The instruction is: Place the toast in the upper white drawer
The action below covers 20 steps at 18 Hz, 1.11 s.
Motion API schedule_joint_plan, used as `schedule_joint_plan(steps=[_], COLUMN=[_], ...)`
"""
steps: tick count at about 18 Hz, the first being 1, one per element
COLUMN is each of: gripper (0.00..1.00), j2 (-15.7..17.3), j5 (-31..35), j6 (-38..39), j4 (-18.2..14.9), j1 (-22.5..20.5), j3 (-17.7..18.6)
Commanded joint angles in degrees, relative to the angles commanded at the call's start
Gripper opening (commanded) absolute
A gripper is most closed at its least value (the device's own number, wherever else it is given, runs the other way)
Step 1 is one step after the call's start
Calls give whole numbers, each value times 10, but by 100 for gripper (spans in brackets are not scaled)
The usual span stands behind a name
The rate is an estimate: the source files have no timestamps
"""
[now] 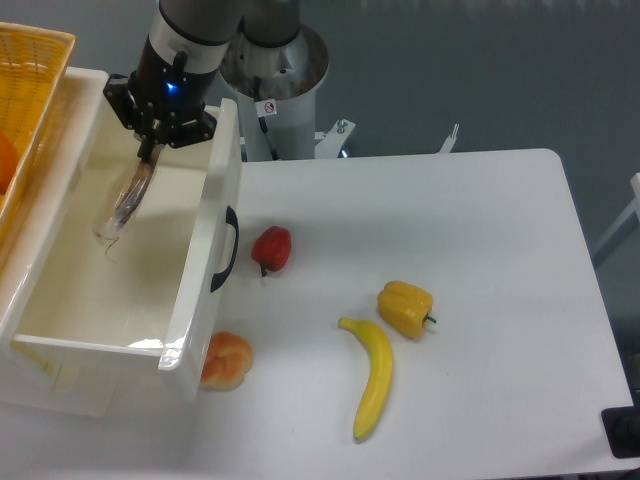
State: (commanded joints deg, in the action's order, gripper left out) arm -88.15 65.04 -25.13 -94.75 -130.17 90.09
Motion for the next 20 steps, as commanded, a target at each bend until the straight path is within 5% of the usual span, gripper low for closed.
schedule_joint_plan(steps=[3,7,11,14,16,20], gripper=[51,55,77,80,100,100], j2=[0,3,24,31,32,35], j5=[6,7,29,32,33,57], j6=[-5,-8,-17,-17,-18,-18], j4=[4,5,46,59,64,86], j1=[0,-5,-56,-76,-87,-102], j3=[-2,-8,-11,-13,-13,-11])
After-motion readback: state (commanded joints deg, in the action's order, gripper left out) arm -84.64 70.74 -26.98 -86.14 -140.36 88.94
